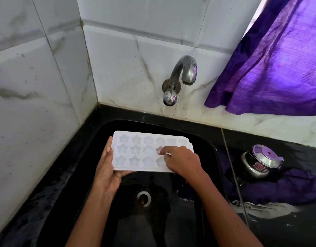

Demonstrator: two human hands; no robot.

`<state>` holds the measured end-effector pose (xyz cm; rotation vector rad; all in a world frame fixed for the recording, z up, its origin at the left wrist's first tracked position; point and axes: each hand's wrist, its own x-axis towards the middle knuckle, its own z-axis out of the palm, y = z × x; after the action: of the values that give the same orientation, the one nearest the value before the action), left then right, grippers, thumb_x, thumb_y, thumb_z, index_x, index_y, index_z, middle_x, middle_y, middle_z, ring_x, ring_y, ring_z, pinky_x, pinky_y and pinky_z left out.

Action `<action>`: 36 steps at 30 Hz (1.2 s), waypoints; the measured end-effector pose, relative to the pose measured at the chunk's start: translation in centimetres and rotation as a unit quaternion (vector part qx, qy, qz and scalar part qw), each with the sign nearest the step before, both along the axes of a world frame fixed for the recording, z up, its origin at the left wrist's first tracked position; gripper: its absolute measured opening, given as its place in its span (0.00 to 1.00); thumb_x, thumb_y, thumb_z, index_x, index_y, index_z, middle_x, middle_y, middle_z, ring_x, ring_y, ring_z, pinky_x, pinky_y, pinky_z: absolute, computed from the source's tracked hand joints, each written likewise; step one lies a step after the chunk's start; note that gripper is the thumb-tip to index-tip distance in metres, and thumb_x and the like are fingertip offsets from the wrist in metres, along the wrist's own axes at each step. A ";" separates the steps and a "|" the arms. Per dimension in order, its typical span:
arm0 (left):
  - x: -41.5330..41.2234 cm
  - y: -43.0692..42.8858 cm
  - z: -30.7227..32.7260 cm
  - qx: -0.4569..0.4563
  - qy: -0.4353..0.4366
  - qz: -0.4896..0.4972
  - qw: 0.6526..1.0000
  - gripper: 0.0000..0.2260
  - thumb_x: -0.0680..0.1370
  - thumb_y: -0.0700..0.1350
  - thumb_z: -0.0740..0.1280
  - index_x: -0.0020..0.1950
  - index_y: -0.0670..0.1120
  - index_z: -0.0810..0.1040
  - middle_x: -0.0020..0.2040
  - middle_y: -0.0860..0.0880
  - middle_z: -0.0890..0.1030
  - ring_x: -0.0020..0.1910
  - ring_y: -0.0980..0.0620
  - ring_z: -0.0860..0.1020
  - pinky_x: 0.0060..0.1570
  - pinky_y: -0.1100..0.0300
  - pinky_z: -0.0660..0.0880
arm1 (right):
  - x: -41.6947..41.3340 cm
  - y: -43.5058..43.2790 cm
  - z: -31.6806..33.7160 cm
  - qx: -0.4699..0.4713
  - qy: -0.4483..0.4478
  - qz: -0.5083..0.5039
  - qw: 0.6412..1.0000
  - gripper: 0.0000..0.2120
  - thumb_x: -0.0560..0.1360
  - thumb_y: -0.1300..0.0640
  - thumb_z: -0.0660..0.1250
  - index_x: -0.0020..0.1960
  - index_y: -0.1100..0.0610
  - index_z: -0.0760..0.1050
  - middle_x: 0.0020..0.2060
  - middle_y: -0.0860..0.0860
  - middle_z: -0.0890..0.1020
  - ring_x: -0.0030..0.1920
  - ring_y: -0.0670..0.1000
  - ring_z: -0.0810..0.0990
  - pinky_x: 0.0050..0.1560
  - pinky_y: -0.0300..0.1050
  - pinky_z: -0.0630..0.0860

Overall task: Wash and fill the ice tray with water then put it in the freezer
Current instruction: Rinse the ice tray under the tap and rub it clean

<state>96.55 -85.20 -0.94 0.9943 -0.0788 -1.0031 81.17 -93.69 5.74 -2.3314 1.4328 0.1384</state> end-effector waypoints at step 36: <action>-0.3 -0.1 0.4 -0.001 0.007 0.004 1.000 0.12 0.81 0.50 0.56 0.63 0.57 0.71 0.50 0.56 0.80 0.46 0.51 0.80 0.27 0.52 0.79 | 2.9 0.5 -0.5 -0.021 -0.005 0.062 0.998 0.18 0.78 0.55 0.53 0.62 0.41 0.73 0.60 0.47 0.78 0.56 0.53 0.77 0.51 0.43 0.68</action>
<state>96.24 -85.26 -0.51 0.9850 -0.0652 -1.0027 84.03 -93.16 5.20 -2.4519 1.2995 0.1331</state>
